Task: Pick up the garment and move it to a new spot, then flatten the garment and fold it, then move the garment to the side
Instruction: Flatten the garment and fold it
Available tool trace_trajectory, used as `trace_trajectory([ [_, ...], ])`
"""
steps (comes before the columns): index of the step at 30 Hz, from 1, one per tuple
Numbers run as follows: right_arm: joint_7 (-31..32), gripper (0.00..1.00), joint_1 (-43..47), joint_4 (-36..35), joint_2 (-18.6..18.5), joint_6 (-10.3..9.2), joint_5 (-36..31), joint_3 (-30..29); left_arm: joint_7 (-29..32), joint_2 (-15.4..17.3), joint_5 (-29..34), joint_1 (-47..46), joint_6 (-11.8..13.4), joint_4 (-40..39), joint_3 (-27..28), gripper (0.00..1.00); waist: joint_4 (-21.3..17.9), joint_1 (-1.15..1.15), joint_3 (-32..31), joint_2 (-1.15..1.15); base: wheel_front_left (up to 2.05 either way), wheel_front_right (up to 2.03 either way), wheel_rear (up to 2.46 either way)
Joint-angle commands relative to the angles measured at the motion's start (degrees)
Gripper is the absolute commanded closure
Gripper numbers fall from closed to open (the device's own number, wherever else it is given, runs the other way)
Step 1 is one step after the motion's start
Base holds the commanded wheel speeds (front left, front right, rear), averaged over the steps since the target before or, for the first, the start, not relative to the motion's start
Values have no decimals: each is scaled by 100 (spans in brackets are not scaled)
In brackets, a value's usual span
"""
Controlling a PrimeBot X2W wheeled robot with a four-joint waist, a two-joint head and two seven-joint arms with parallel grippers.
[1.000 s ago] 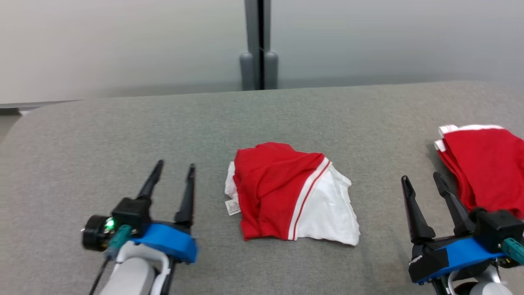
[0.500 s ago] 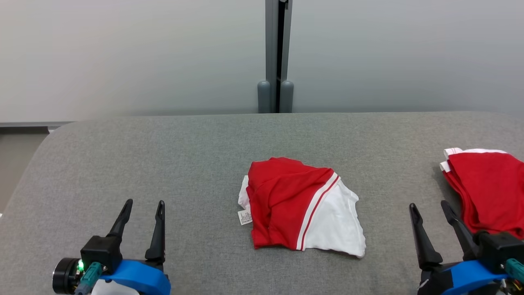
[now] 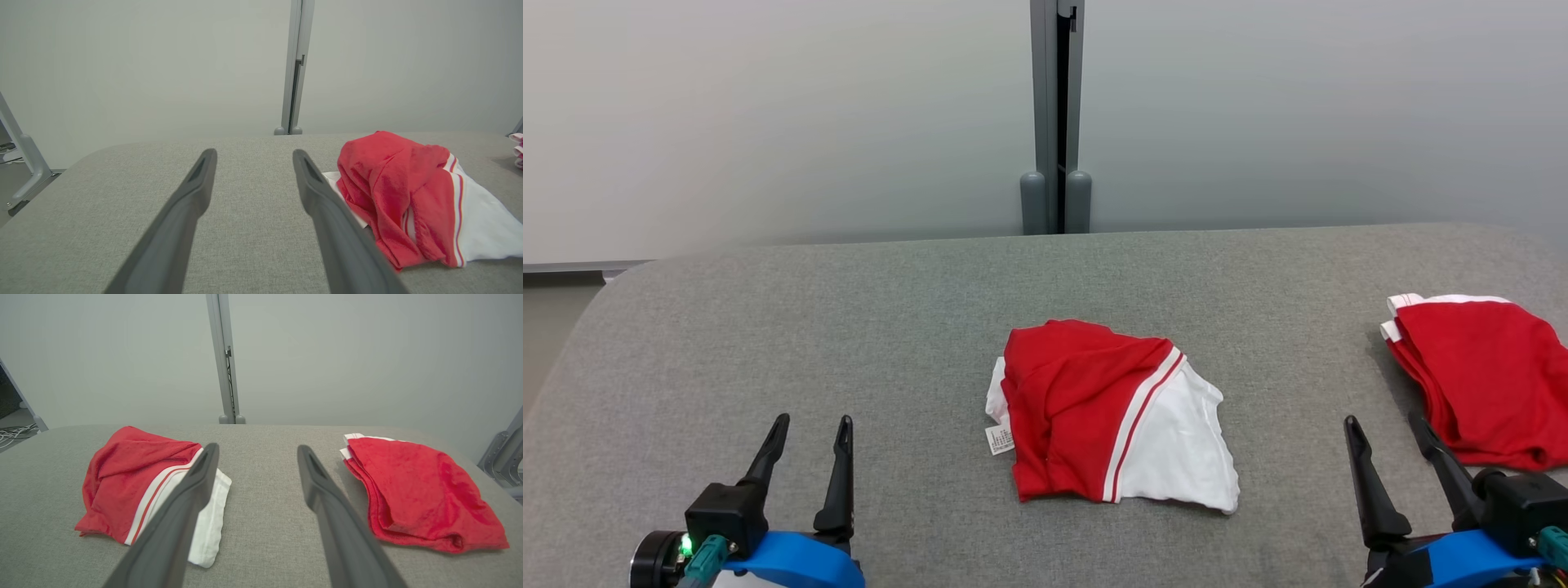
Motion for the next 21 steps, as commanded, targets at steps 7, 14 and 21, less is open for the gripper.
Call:
trace_trajectory([
  [7,49,0,50,-84,22,0,-9,7,-27,39,-36,11,64,-49,13,0,-14,0,18,0,0,0,0],
  [14,98,0,2,8,2,0,27,71,-41,57,-25,-98,93,-78,-10,0,14,0,72,0,0,0,0],
  [21,154,0,-316,644,-249,0,102,485,-55,69,84,-412,92,-274,-51,0,239,0,528,0,0,0,0],
])
